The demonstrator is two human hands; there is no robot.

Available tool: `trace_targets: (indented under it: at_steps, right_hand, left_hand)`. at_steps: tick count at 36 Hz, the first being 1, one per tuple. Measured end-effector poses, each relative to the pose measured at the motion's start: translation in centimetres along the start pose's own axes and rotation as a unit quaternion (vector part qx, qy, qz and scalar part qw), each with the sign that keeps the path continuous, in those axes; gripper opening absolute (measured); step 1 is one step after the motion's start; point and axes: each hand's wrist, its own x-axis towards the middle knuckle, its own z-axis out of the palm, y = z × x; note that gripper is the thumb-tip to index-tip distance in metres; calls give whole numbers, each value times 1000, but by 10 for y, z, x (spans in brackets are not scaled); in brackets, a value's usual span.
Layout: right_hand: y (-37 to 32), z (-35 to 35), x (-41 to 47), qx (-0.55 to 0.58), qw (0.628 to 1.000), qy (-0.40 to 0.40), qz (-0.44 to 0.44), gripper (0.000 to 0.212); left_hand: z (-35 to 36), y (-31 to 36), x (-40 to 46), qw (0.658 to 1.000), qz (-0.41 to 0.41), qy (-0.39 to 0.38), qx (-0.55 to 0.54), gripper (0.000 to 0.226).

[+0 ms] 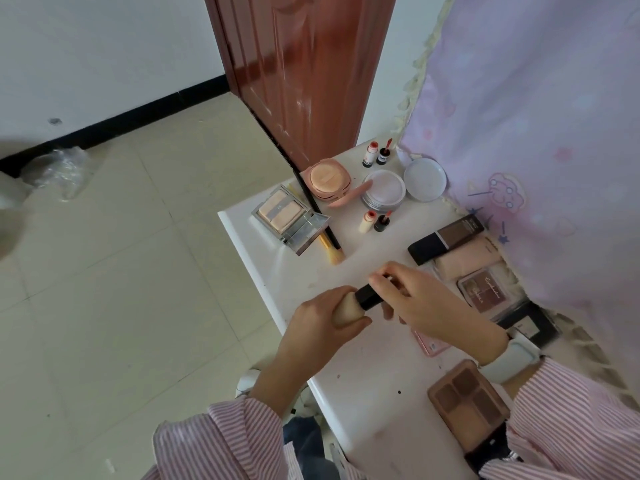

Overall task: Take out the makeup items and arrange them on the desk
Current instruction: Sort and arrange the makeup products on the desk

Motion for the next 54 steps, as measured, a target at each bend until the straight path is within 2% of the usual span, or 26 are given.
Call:
trace_targets:
  at_steps: [3, 5, 7, 11, 15, 19, 22, 29, 36, 47, 54]
  right_hand:
    - [2, 2, -1, -19, 999, 17, -43, 7]
    - [2, -1, -3, -3, 998, 9, -59, 22]
    - [-2, -2, -3, -10, 999, 15, -28, 28]
    - [-3, -1, 4, -76, 994, 68, 28, 28]
    - [-4, -6, 2, -61, 996, 62, -10, 7]
    - [-8, -11, 4, -63, 997, 38, 9, 19]
    - [-7, -11, 8, -92, 994, 56, 34, 26]
    - [-3, -21, 5, -28, 995, 87, -31, 4]
    - [-3, -32, 4, 30, 995, 85, -47, 6]
    - [0, -23, 5, -22, 991, 79, -103, 6]
    - [2, -36, 1, -1, 985, 121, -122, 15]
  left_hand:
    - [3, 0, 1, 1000, -6, 11, -8, 37]
    - [4, -1, 1, 1000, -12, 24, -13, 38]
    - [6, -2, 2, 999, -14, 32, -13, 40]
    - [8, 2, 6, 999, -17, 32, -20, 42]
    - [10, 4, 9, 999, -16, 33, -23, 41]
    - [11, 4, 13, 999, -4, 36, -7, 43]
    - [12, 5, 15, 999, 3, 34, 7, 44]
    - [8, 0, 17, 999, -25, 38, -10, 44]
    - [4, -3, 16, 997, -49, 49, -33, 45]
    - [7, 3, 20, 999, -17, 39, -24, 46]
    - [5, 0, 18, 998, -32, 44, -30, 49]
